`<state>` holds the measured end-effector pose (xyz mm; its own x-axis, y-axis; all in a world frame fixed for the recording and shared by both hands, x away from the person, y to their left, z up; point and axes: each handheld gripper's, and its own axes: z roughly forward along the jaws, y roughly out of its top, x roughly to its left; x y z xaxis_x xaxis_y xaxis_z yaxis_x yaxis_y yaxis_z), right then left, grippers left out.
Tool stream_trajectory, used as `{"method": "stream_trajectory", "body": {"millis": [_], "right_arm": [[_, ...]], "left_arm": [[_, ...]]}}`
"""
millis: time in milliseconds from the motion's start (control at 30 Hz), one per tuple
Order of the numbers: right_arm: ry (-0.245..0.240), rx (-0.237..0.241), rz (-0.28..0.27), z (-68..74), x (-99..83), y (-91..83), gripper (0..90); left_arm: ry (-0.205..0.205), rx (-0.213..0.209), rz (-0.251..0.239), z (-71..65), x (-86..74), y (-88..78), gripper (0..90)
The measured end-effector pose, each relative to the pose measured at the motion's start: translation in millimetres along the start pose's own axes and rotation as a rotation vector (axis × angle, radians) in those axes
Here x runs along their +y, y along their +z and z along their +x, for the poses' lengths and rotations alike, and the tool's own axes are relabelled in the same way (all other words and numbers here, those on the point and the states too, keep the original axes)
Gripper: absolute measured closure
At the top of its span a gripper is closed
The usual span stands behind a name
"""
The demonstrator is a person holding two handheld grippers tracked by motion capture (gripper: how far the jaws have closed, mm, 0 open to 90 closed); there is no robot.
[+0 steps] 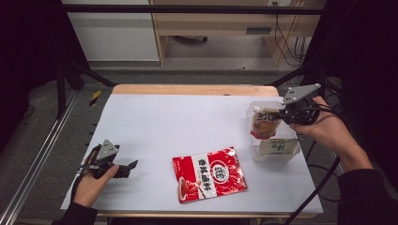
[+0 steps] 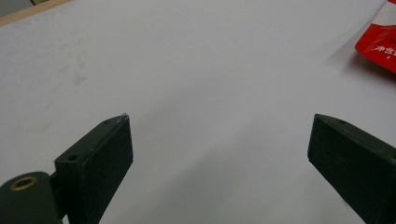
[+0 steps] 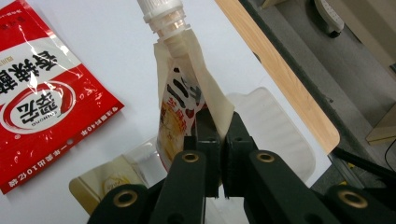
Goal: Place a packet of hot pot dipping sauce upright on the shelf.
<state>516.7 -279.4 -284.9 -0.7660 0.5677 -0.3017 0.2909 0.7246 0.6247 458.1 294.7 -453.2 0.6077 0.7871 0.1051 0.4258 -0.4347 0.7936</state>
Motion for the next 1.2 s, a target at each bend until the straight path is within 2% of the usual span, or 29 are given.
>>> {"method": "stream_trajectory", "body": {"millis": [533, 1200], "right_arm": [[0.021, 0.022, 0.041, 0.7, -15.6, 3.0, 88.2], [0.063, 0.046, 0.082, 4.0, -31.0, 25.0, 88.0]], "left_arm": [[0.008, -0.004, 0.007, -0.1, 0.1, -0.1, 6.5], [0.012, -0.014, 0.010, -1.6, 0.0, 0.5, 6.3]]}}
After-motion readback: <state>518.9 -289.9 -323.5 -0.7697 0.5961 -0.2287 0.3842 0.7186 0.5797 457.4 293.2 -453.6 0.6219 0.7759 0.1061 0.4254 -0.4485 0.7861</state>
